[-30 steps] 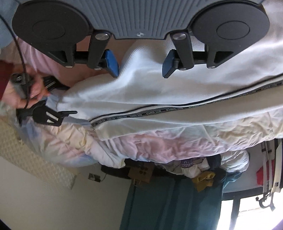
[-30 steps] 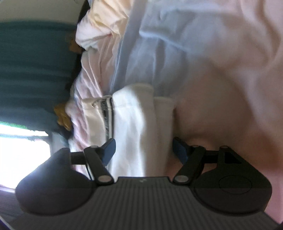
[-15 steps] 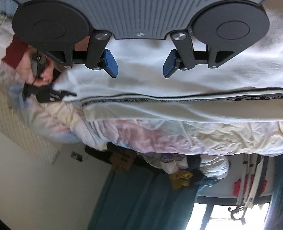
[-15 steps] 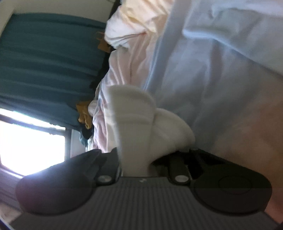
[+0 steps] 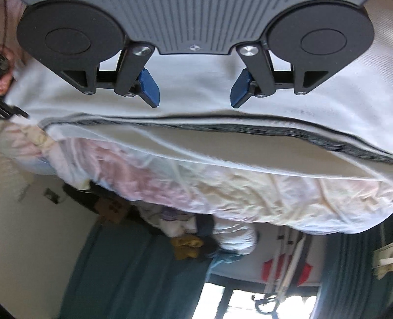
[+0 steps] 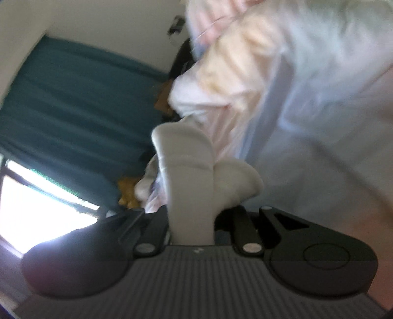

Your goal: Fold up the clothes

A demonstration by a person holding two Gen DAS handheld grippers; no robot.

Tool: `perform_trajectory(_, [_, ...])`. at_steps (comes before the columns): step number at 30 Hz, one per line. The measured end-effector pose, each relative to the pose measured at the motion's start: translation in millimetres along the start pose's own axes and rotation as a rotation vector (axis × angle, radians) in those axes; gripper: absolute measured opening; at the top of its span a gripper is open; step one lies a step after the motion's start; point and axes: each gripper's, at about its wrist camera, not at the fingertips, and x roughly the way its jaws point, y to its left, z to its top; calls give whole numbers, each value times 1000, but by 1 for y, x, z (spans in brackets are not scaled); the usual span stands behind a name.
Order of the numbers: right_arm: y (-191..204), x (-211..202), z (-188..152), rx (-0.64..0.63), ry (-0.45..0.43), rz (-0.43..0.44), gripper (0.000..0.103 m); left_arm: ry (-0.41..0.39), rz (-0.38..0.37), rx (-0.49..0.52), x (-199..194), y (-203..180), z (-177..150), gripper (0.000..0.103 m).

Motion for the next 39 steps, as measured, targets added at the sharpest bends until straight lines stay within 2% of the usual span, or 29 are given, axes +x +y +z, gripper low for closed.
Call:
perform_trajectory(4, [-14, 5, 1, 21, 28, -50, 12, 49, 57, 29, 13, 7, -5, 67])
perform_trajectory(7, [-20, 9, 0, 13, 51, -81, 12, 59, 74, 81, 13, 0, -7, 72])
perform_trajectory(10, [-12, 4, 0, -40, 49, -67, 12, 79, 97, 118, 8, -7, -7, 72])
perform_trajectory(15, [9, 0, 2, -152, 42, -36, 12, 106, 72, 108, -22, -14, 17, 72])
perform_trajectory(18, [27, -2, 1, -262, 35, -10, 12, 82, 57, 113, -52, -12, 29, 75])
perform_trajectory(21, [42, -2, -2, -354, 47, 23, 12, 21, 58, 91, -76, -2, 33, 80])
perform_trajectory(23, [50, -5, -4, -386, 57, 42, 12, -15, 58, 44, -84, 9, 33, 80])
perform_trajectory(28, [69, -13, -8, -422, 42, 17, 13, -32, 68, -27, -80, 32, 35, 79])
perform_trajectory(32, [118, -35, -37, -595, 4, 61, 13, -65, 28, -81, -84, 45, 42, 79])
perform_trajectory(36, [181, -58, -104, -880, -24, 144, 13, -99, -11, -157, -92, 61, 48, 79])
perform_trajectory(39, [211, -79, -173, -1077, -33, 208, 13, -116, -56, -230, -99, 75, 51, 79])
